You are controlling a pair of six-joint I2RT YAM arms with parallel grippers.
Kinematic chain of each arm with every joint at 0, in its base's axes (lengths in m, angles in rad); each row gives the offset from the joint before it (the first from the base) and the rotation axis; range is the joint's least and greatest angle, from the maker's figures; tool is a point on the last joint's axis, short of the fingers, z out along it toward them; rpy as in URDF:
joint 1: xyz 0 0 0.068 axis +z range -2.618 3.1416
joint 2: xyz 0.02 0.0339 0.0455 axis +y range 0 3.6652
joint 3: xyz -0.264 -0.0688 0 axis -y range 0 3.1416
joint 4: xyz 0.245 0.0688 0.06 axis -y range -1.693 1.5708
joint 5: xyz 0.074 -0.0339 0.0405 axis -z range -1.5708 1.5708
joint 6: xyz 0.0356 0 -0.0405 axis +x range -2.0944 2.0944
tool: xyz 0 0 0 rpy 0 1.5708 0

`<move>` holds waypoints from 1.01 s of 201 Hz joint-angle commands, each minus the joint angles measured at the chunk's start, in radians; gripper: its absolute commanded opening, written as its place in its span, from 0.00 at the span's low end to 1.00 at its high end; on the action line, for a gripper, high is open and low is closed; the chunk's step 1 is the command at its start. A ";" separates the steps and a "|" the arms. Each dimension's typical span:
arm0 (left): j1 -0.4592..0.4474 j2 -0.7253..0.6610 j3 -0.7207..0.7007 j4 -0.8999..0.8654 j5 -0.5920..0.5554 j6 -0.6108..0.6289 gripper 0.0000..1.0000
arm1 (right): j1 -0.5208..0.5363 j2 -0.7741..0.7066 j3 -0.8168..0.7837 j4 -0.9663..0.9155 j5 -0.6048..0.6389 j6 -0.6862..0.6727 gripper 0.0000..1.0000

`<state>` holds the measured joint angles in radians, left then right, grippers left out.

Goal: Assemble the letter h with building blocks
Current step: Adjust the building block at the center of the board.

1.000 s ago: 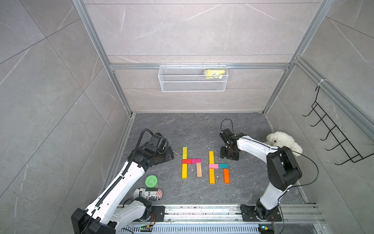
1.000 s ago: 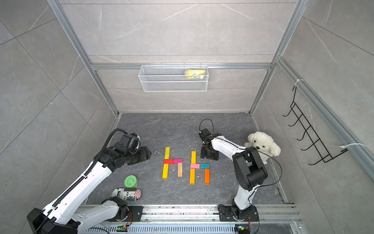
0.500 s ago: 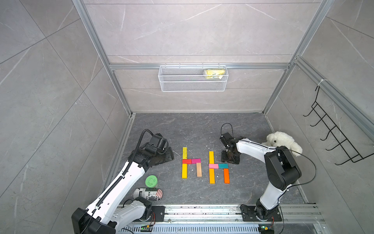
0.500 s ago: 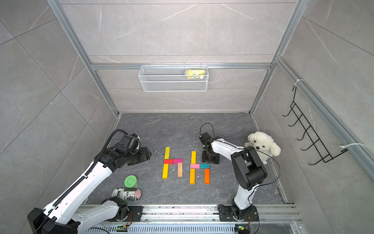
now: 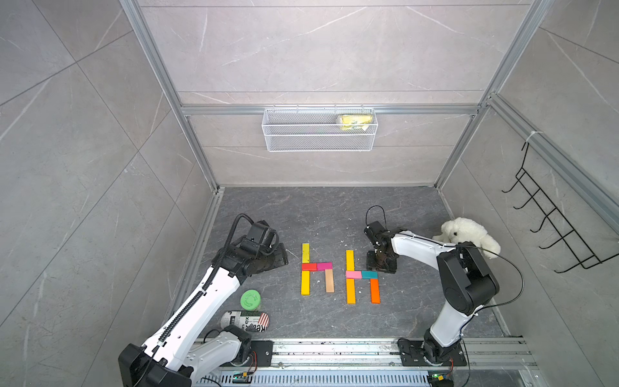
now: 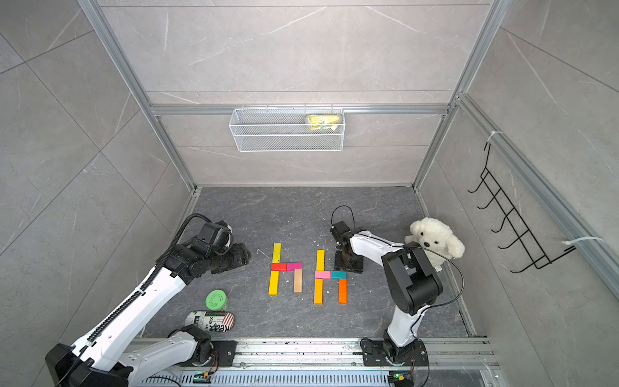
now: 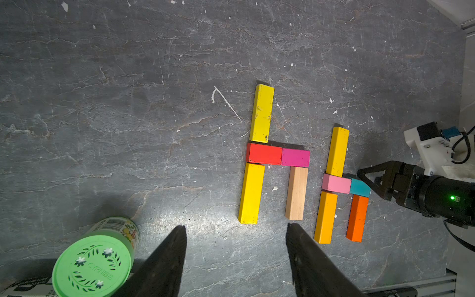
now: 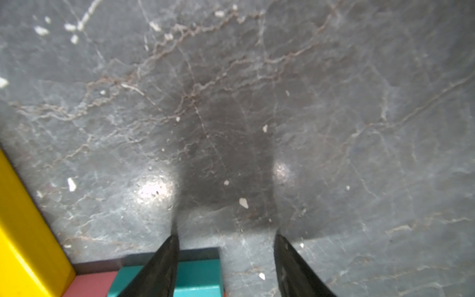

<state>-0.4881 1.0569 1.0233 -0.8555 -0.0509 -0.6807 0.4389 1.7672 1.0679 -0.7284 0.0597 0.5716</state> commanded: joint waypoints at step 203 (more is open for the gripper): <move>0.006 0.008 0.017 0.004 -0.006 0.006 0.66 | 0.021 0.027 0.066 -0.032 -0.050 -0.087 0.70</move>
<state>-0.4873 1.0687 1.0233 -0.8555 -0.0509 -0.6807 0.4446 1.7721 1.1110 -0.7429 0.0288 0.5144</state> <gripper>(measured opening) 0.663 0.695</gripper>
